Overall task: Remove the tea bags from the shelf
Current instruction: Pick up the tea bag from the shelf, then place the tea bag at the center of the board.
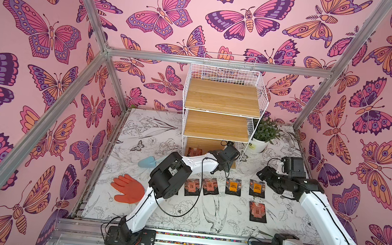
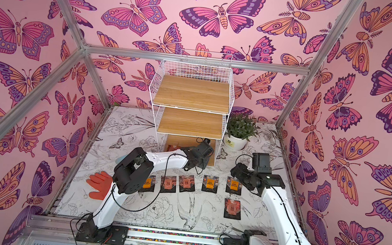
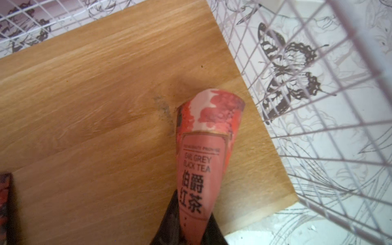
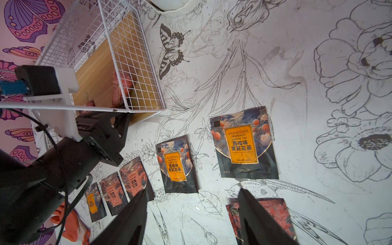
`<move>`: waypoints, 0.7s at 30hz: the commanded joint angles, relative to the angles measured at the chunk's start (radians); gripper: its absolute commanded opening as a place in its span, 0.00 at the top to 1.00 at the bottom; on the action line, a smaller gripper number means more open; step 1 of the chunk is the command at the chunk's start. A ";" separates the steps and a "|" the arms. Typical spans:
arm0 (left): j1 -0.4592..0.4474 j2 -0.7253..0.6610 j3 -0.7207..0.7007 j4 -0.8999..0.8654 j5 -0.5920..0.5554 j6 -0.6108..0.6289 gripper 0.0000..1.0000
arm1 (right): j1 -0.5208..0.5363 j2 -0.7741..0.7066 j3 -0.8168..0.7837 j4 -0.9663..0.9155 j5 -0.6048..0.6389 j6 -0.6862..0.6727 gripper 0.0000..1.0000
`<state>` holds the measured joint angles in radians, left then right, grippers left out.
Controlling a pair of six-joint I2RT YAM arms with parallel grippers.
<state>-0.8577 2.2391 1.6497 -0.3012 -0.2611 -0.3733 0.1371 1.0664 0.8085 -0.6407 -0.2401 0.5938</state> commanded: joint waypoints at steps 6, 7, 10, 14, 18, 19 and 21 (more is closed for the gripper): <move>0.000 -0.166 -0.115 -0.098 0.015 -0.009 1.00 | -0.011 -0.026 0.032 -0.019 0.029 -0.028 0.28; 0.000 -0.190 -0.133 -0.100 0.023 -0.006 1.00 | -0.010 -0.023 0.031 -0.018 0.034 -0.027 0.28; 0.000 -0.260 -0.190 -0.107 0.080 0.015 1.00 | -0.011 -0.015 0.024 -0.004 0.042 -0.025 0.28; -0.007 -0.356 -0.271 -0.122 0.236 0.121 1.00 | -0.014 0.006 0.022 0.006 0.048 -0.031 0.28; -0.058 -0.453 -0.374 -0.143 0.281 0.199 1.00 | -0.019 0.017 0.020 0.008 0.060 -0.033 0.29; -0.078 -0.471 -0.402 -0.150 0.296 0.223 1.00 | -0.019 0.016 0.019 0.008 0.064 -0.034 0.28; -0.120 -0.503 -0.448 -0.153 0.308 0.266 1.00 | -0.019 0.017 0.017 0.007 0.065 -0.034 0.28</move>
<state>-0.9302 1.7664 1.2575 -0.4034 -0.0235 -0.2035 0.1249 1.0805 0.8085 -0.6353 -0.1997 0.5743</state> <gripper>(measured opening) 0.088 0.716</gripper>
